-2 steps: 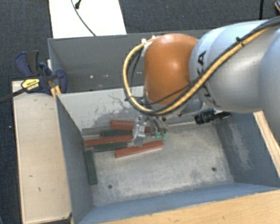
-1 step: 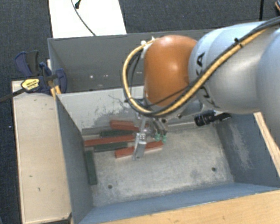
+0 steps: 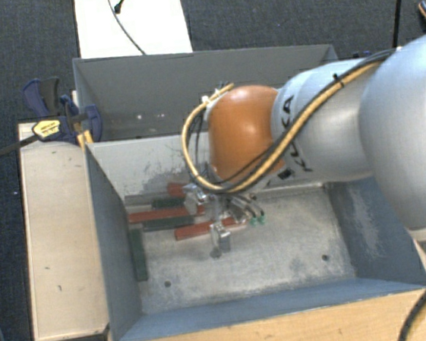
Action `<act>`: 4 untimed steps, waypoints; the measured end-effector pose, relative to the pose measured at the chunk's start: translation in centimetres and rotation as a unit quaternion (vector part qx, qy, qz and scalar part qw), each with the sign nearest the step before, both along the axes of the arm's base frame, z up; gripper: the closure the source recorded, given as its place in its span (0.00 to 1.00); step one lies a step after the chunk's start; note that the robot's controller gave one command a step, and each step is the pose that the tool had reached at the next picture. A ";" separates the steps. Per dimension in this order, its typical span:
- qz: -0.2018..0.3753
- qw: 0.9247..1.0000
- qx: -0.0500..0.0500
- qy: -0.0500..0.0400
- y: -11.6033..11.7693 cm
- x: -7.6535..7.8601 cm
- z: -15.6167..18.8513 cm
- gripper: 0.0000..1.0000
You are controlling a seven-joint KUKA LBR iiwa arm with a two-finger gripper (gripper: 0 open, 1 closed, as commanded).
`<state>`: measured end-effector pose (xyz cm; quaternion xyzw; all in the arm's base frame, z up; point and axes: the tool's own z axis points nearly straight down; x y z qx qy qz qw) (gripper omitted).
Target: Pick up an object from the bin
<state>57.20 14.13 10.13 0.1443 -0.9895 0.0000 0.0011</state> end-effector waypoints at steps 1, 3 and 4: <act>0.156 0.988 0.000 -0.001 -7.9 -1.1 -3.1 0.00; 0.159 0.987 0.001 -0.003 -3.2 0.3 -3.0 1.00; 0.195 0.981 0.000 -0.007 -6.4 0.6 8.6 1.00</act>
Offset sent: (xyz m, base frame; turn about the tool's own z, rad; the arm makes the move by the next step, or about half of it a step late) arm -0.0119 -0.0764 -0.0313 -0.3183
